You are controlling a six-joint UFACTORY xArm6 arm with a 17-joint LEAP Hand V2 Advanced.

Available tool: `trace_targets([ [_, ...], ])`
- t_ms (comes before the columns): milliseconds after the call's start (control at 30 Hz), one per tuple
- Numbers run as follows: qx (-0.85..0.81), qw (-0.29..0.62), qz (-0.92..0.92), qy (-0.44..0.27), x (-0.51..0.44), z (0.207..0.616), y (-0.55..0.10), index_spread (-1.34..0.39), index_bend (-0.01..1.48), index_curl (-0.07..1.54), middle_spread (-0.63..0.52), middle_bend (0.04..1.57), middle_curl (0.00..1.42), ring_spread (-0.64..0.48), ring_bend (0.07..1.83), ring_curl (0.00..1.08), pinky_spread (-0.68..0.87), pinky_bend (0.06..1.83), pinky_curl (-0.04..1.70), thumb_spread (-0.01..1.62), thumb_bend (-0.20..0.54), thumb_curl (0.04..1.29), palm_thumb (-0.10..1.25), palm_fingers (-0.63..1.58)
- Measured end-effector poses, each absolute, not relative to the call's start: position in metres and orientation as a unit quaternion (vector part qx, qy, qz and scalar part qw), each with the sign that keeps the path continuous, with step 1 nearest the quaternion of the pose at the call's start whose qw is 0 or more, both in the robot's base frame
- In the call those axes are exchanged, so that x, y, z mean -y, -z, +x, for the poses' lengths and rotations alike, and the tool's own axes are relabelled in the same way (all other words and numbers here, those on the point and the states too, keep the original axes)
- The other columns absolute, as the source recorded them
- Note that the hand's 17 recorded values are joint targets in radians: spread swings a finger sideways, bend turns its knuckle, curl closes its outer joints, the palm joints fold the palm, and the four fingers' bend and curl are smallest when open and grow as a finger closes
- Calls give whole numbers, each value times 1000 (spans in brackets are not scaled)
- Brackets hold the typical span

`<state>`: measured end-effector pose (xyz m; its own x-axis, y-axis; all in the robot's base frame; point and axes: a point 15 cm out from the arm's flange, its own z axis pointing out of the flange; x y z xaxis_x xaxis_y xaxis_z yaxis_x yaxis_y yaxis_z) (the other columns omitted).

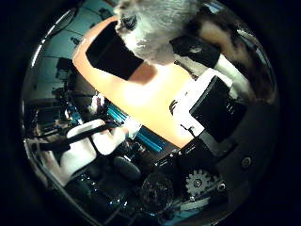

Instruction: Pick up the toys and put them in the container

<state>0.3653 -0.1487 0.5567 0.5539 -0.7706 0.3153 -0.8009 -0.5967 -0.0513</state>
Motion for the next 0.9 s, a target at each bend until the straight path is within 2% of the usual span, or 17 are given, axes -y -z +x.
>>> trace_targets([
  [533,343,-69,916,-194,-113,398,-574,-591,198,933,-483,504,922,-380,919,620,-515,1072,440,1240,-9,410,1126,1053],
  [900,297,-111,929,-191,-232,424,-543,-599,191,950,-497,482,947,-382,903,629,-530,1055,444,1226,-12,428,1115,1062],
])
